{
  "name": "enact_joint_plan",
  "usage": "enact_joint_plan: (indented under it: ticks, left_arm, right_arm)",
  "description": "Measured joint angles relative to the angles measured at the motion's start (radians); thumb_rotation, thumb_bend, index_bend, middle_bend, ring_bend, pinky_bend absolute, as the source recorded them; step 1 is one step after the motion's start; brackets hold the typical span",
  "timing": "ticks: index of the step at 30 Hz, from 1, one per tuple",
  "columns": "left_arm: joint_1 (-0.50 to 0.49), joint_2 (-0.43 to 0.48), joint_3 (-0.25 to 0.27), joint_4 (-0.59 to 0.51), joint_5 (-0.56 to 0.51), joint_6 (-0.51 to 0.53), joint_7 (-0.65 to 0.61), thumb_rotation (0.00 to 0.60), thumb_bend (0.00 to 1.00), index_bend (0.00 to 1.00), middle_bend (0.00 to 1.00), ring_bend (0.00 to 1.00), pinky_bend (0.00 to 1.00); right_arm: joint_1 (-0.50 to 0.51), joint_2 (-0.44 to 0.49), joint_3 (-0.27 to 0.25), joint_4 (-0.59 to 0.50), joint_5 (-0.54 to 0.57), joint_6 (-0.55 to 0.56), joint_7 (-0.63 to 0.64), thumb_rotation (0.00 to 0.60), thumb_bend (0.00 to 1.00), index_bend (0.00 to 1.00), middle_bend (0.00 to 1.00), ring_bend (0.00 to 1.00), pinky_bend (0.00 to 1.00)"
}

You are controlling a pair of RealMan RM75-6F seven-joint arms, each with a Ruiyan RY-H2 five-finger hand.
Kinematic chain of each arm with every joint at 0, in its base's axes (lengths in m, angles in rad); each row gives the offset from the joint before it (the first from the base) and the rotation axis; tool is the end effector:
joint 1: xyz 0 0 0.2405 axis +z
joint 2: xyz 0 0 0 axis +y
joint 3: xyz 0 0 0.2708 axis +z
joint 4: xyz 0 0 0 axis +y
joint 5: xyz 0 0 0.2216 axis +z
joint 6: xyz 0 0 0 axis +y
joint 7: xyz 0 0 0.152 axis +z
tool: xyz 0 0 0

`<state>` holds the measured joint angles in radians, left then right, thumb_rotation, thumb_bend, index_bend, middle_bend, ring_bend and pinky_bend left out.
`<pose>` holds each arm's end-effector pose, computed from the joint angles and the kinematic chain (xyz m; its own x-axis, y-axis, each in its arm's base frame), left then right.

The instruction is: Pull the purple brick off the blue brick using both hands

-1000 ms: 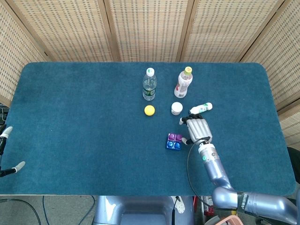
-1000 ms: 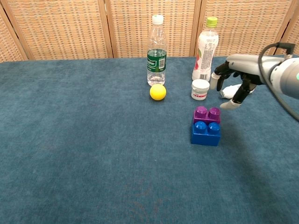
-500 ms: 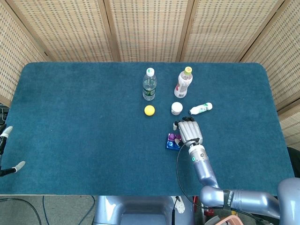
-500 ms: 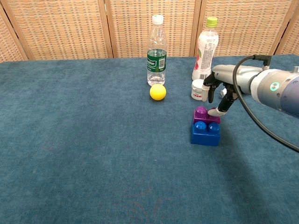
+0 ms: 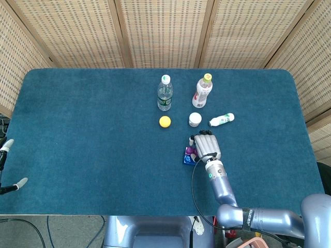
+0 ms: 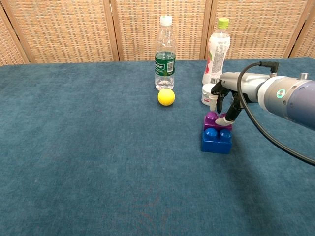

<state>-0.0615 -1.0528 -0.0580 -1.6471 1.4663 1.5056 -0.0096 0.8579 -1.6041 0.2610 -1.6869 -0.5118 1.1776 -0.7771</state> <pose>-0.3333 0.1849 0.1800 0.4124 -0.0193 0.9108 0.9105 0.0439 -0.4113 -0.1223 -0.3582 -0.0358 0.4148 -0.3581 0.8365 -0.9077 -0.0989 0.4078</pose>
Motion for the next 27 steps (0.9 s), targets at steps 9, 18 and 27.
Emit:
enact_joint_plan:
  ticks: [9,18,27]
  left_arm:
    - [0.000,0.001,0.000,0.000,-0.002,-0.001,-0.004,0.600,0.00,0.00,0.00,0.00,0.00]
    - [-0.002,0.002,-0.001,0.002,-0.006,-0.006,-0.007,0.600,0.00,0.00,0.00,0.00,0.00]
    - [-0.006,0.000,-0.002,0.005,-0.011,-0.016,-0.014,0.600,0.00,0.00,0.00,0.00,0.00]
  right_arm:
    - [0.012,-0.021,-0.009,0.027,0.023,-0.005,-0.008,0.600,0.30,0.43,0.42,0.17,0.13]
    - [0.025,-0.035,-0.014,0.045,0.043,-0.012,-0.019,0.600,0.39,0.55,0.55,0.27,0.13]
    - [0.027,-0.040,-0.012,0.050,0.002,-0.007,0.006,0.600,0.44,0.66,0.67,0.39,0.16]
